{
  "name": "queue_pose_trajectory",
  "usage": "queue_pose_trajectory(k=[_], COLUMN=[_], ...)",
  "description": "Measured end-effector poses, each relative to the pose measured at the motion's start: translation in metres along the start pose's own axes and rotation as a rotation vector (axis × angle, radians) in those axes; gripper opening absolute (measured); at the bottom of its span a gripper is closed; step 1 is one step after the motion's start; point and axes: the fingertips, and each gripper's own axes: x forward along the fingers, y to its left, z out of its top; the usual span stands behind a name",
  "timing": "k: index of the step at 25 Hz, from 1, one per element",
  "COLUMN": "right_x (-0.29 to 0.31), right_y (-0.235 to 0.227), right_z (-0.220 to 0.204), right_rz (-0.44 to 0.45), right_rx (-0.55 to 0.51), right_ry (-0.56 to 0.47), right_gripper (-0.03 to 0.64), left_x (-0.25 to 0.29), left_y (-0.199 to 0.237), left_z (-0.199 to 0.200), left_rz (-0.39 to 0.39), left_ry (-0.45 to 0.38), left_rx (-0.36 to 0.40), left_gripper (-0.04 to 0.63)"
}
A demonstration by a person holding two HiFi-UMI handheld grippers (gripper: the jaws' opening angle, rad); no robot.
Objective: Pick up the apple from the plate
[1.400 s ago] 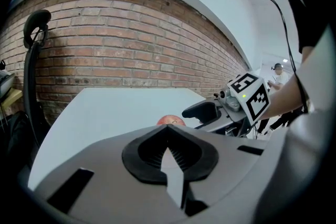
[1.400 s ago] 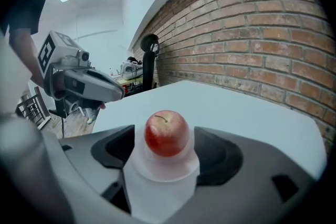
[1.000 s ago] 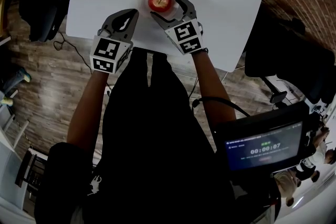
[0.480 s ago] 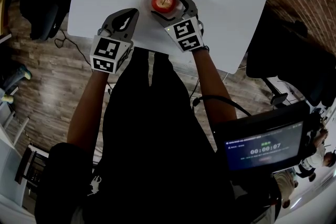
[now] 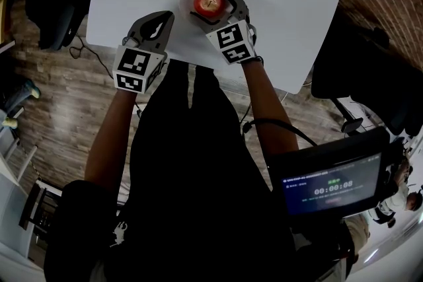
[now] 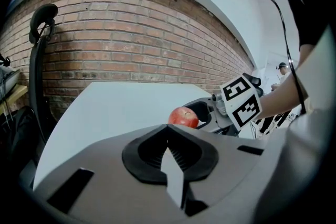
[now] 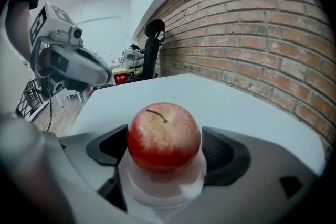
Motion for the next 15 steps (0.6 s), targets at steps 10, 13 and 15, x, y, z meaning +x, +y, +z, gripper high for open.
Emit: queue_pose_trajectory(k=[10, 13, 15], right_x=[-0.0001, -0.0004, -0.0003], right_y=[-0.0035, -0.0041, -0.0046], right_z=[-0.0012, -0.0007, -0.0011], right_rz=[-0.001, -0.001, 0.002], right_rx=[0.0, -0.004, 0.001], right_ry=[0.002, 0.003, 0.001], right_gripper=[0.402, 0.402, 0.402], left_x=[0.0, 0.0003, 0.0008], left_y=[-0.0012, -0.0012, -0.0018], left_z=[-0.0041, -0.0035, -0.0034], left_rz=[-0.005, -0.002, -0.002], left_ry=[0.015, 0.011, 0.012], left_rx=[-0.005, 0.001, 0.001], left_gripper=[0.006, 0.006, 0.006])
